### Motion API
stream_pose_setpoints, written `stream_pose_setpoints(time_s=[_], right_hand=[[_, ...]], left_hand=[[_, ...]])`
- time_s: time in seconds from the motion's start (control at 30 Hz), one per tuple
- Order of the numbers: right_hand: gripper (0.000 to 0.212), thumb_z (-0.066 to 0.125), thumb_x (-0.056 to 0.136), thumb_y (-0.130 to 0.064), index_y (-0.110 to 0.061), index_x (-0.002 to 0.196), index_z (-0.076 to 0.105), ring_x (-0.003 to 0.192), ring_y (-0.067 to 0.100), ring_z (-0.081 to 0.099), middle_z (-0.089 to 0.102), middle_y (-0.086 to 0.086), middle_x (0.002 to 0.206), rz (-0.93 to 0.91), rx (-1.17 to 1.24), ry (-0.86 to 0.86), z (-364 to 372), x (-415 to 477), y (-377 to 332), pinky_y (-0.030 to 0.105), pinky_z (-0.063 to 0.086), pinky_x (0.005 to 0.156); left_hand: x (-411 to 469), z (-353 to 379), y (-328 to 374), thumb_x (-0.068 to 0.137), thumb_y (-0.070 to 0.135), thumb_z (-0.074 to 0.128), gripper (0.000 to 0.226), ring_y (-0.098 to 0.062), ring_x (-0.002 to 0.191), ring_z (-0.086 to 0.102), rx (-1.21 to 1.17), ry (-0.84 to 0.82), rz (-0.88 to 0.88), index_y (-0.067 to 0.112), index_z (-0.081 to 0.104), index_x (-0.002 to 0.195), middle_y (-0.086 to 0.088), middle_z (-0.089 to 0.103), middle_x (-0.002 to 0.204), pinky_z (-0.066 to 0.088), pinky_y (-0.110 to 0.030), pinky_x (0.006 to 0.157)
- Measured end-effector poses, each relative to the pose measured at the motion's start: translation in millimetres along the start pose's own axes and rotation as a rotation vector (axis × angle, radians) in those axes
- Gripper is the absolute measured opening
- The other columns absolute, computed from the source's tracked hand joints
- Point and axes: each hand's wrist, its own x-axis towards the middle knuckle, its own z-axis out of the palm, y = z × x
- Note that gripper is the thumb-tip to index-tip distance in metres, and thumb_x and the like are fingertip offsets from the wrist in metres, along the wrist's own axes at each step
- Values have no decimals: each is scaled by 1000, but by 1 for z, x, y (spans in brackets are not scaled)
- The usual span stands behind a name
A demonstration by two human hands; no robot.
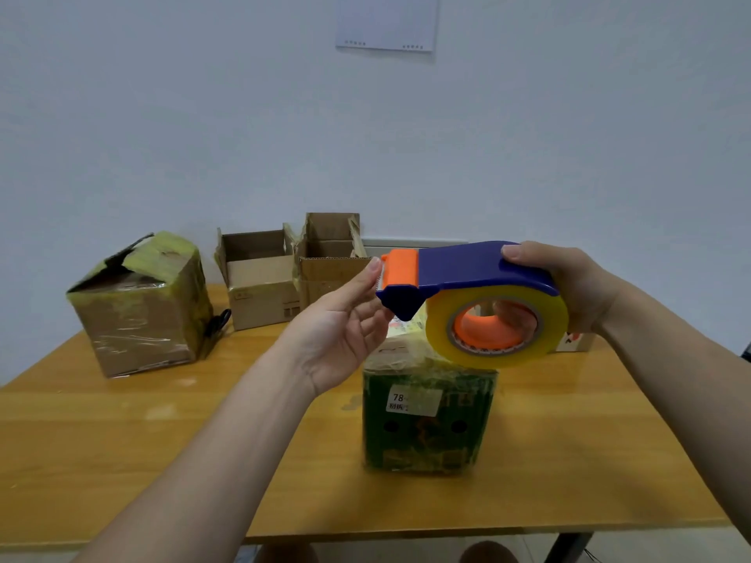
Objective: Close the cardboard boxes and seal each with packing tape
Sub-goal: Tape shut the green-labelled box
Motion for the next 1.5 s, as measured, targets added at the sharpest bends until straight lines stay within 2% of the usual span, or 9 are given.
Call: stream_pose_setpoints(time_s=[0.1,0.3,0.47,0.6,0.77,0.97,1.17,1.37,1.5], right_hand=[[71,95,44,-59,-12,93,74,62,16,70,75,6,78,-7,-6,-22,0,-3,-2,27,56,55],[74,94,45,-61,-13,98,73,67,18,70,75,7,84,-17,-30,-13,-2,-6,-4,29,57,58],[74,94,44,-62,-14,97,74,68,18,71,75,7,85,-12,-46,-32,0,-7,-6,29,57,59],[57,91,47,-62,-22,85,80,68,15,72,75,2,81,-4,-64,-112,4,-11,-11,28,58,61],[27,76,74,-47,-21,75,80,54,13,68,72,1,63,56,-63,-184,5,-22,-18,26,57,56],[37,81,70,-51,-14,79,78,42,18,59,65,8,57,215,-188,-110,-3,-31,-24,27,52,46],[36,61,92,-42,-23,67,78,42,16,56,64,5,57,231,-445,-57,9,-25,-45,24,47,44],[36,54,93,-37,-17,73,76,43,12,60,67,3,58,234,-496,-55,17,-20,-60,22,48,43],[36,58,88,-47,-22,75,79,48,18,58,67,10,67,301,-557,-103,25,-13,-55,26,49,50]], left_hand=[[-3,1,-3,79,32,74,54,-8,54,64,-162,-61,-81,5,64,125,-12,73,89,55,-12,51],[-4,-9,-7,72,5,84,65,-11,61,69,-232,-108,-131,-1,61,132,-14,73,89,57,-17,52],[-8,-3,-1,82,8,66,38,-8,57,65,-26,-40,-85,-1,64,119,-9,70,78,54,-13,51],[-10,-4,6,93,-1,64,25,-10,68,68,204,68,-1,6,72,116,-15,76,97,53,-14,51],[-17,-11,11,87,-2,76,26,-14,70,73,416,239,112,7,71,111,-18,78,97,56,-17,54],[-25,-13,0,84,5,82,26,-14,73,76,664,264,109,7,74,108,-11,80,88,60,-21,61],[-20,-5,5,89,8,78,6,-17,74,78,922,254,89,9,82,93,-9,80,82,60,-23,62],[-21,-4,11,92,8,75,7,-16,71,76,992,220,22,8,82,91,-5,80,81,57,-20,59],[-23,-8,9,93,9,75,5,-16,76,78,1040,213,19,8,79,93,-6,80,84,58,-21,59]])
